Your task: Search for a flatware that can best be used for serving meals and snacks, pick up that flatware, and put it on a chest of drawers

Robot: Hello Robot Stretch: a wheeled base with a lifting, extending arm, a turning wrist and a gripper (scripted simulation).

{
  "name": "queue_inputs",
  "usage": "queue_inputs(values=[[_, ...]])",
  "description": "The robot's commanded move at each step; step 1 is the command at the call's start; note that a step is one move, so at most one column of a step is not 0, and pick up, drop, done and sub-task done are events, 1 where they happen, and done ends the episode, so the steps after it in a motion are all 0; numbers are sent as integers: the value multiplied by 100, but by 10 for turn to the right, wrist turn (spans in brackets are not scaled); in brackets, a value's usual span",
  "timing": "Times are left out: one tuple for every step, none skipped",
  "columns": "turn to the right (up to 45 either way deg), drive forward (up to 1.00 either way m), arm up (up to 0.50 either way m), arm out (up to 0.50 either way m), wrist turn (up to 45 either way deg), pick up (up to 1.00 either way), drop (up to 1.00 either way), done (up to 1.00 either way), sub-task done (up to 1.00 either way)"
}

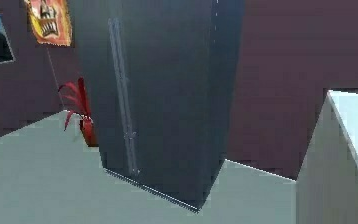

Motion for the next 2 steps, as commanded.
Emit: queue_inputs(values=[[-450,0,0,0,0,0,0,0,0],[-270,0,0,0,0,0,0,0,0]])
